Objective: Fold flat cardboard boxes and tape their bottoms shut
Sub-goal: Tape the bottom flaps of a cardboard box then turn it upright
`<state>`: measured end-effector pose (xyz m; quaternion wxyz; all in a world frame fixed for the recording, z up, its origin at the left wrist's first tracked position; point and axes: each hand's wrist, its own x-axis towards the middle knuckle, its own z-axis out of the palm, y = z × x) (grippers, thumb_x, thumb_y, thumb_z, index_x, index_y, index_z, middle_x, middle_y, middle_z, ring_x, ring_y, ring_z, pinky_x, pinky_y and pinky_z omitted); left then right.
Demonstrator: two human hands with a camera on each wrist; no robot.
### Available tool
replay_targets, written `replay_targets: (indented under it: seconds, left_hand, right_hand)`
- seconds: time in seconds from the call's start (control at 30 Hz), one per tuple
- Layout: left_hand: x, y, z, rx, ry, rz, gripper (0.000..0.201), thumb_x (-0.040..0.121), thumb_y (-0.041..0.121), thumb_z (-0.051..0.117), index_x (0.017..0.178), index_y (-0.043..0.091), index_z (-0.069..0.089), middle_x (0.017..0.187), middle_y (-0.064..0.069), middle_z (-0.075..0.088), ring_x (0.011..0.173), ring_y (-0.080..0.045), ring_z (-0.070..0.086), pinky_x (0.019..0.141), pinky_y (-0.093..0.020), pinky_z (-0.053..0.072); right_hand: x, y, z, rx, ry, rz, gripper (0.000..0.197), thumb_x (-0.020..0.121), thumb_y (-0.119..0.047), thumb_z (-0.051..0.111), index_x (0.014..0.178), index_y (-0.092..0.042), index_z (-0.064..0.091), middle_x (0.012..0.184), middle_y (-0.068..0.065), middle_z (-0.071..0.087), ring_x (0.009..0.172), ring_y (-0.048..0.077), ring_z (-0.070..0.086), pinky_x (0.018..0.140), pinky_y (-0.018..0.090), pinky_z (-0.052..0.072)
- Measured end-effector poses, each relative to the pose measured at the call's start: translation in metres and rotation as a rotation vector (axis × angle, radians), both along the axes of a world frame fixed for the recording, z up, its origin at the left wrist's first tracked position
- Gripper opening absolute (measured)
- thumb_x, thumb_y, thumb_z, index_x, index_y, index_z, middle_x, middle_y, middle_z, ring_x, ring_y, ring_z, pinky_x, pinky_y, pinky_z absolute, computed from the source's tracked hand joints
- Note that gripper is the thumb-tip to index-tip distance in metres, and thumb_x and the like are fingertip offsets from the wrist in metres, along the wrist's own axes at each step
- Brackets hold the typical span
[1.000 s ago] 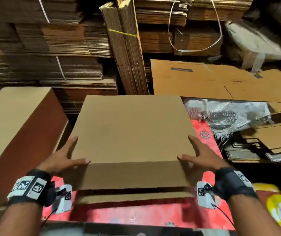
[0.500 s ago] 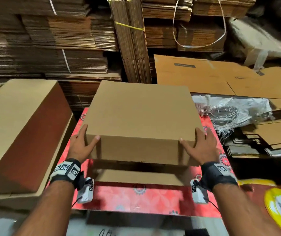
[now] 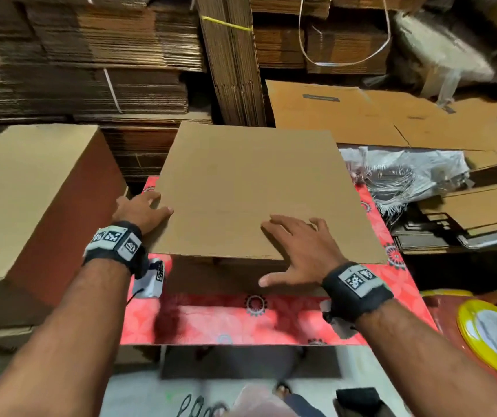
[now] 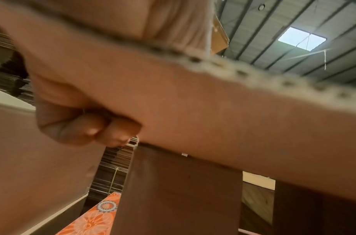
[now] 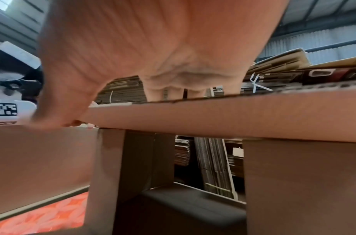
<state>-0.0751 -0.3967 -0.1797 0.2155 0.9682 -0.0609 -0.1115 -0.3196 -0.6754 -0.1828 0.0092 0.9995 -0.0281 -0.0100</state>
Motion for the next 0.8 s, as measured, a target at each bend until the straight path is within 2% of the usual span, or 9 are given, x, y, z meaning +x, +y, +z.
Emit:
replay_targets:
  seconds: [0.13, 0.23, 0.3, 0.4, 0.5, 0.57, 0.63, 0.7, 0.8]
  left_hand:
    - [-0.018, 0.008, 0.018, 0.094, 0.004, -0.176, 0.055, 0.086, 0.055, 0.071, 0.131, 0.026, 0.06, 0.135, -0.021, 0.054, 0.123, -0.038, 0.052, 0.104, -0.043, 0.044]
    - [-0.045, 0.006, 0.043, 0.271, -0.309, -0.313, 0.048, 0.089, 0.064, 0.057, 0.124, 0.031, 0.061, 0.129, -0.004, 0.056, 0.124, -0.026, 0.049, 0.102, -0.049, 0.039]
    - [-0.063, -0.003, 0.059, 0.158, -0.496, -0.391, 0.051, 0.092, 0.068, 0.045, 0.126, 0.034, 0.061, 0.126, 0.004, 0.056, 0.125, -0.019, 0.046, 0.103, -0.049, 0.032]
    - [-0.081, -0.023, 0.077, -0.016, -0.718, -0.543, 0.056, 0.094, 0.066, 0.034, 0.128, 0.031, 0.061, 0.127, 0.006, 0.056, 0.125, -0.017, 0.048, 0.104, -0.048, 0.03]
    - [-0.092, -0.051, 0.075, -0.048, -0.888, -0.643, 0.056, 0.097, 0.059, 0.041, 0.141, 0.026, 0.054, 0.15, -0.004, 0.047, 0.141, -0.025, 0.04, 0.11, -0.051, 0.027]
    - [-0.092, -0.07, 0.063, 0.019, -0.902, -0.688, 0.064, 0.099, 0.059, 0.041, 0.154, 0.028, 0.038, 0.167, -0.007, 0.022, 0.153, -0.026, 0.022, 0.117, -0.057, 0.02]
    - [-0.087, -0.086, 0.048, 0.121, -0.891, -0.73, 0.076, 0.096, 0.06, 0.043, 0.162, 0.029, 0.018, 0.171, -0.008, 0.0, 0.157, -0.027, 0.003, 0.12, -0.062, 0.012]
    - [-0.077, -0.101, 0.035, 0.196, -0.857, -0.742, 0.091, 0.091, 0.059, 0.051, 0.163, 0.028, 0.006, 0.17, -0.009, -0.011, 0.157, -0.027, -0.007, 0.12, -0.065, 0.009]
    - [-0.053, -0.122, 0.025, 0.25, -0.775, -0.727, 0.108, 0.084, 0.055, 0.063, 0.163, 0.026, -0.004, 0.168, -0.006, -0.02, 0.156, -0.026, -0.013, 0.12, -0.067, 0.004]
  right_hand:
    - [0.002, 0.001, 0.017, -0.07, 0.007, 0.052, 0.07, 0.075, -0.073, 0.052, 0.134, -0.037, 0.051, 0.132, -0.011, 0.061, 0.12, 0.017, 0.059, 0.093, 0.041, 0.035]
    - [0.01, -0.003, 0.041, -0.061, -0.096, 0.055, 0.059, 0.068, -0.068, 0.036, 0.108, -0.034, 0.063, 0.101, -0.012, 0.07, 0.096, 0.015, 0.067, 0.082, 0.034, 0.036]
    - [0.016, -0.008, 0.054, -0.025, -0.183, 0.042, 0.058, 0.069, -0.069, 0.033, 0.102, -0.035, 0.066, 0.091, -0.013, 0.073, 0.087, 0.015, 0.069, 0.08, 0.032, 0.039]
    - [0.029, -0.021, 0.072, 0.027, -0.295, 0.0, 0.06, 0.078, -0.08, 0.037, 0.104, -0.038, 0.07, 0.088, -0.014, 0.075, 0.082, 0.015, 0.069, 0.073, 0.03, 0.047]
    - [0.048, -0.034, 0.086, -0.004, -0.363, -0.021, 0.067, 0.082, -0.085, 0.027, 0.099, -0.037, 0.071, 0.089, -0.008, 0.075, 0.083, 0.022, 0.068, 0.069, 0.035, 0.052]
    - [0.064, -0.043, 0.095, 0.004, -0.406, -0.049, 0.061, 0.089, -0.081, 0.032, 0.099, -0.036, 0.072, 0.092, -0.005, 0.075, 0.086, 0.025, 0.068, 0.071, 0.037, 0.053]
    - [0.082, -0.054, 0.103, -0.011, -0.393, -0.077, 0.053, 0.095, -0.073, 0.039, 0.104, -0.034, 0.073, 0.094, -0.002, 0.075, 0.087, 0.025, 0.067, 0.07, 0.036, 0.054]
    - [0.106, -0.068, 0.107, -0.04, -0.298, -0.078, 0.05, 0.098, -0.068, 0.038, 0.109, -0.034, 0.072, 0.096, 0.0, 0.074, 0.089, 0.023, 0.065, 0.069, 0.034, 0.05]
    - [0.142, -0.091, 0.103, 0.085, -0.085, -0.075, 0.045, 0.101, -0.063, 0.04, 0.112, -0.032, 0.071, 0.104, 0.002, 0.071, 0.093, 0.022, 0.06, 0.076, 0.037, 0.05]
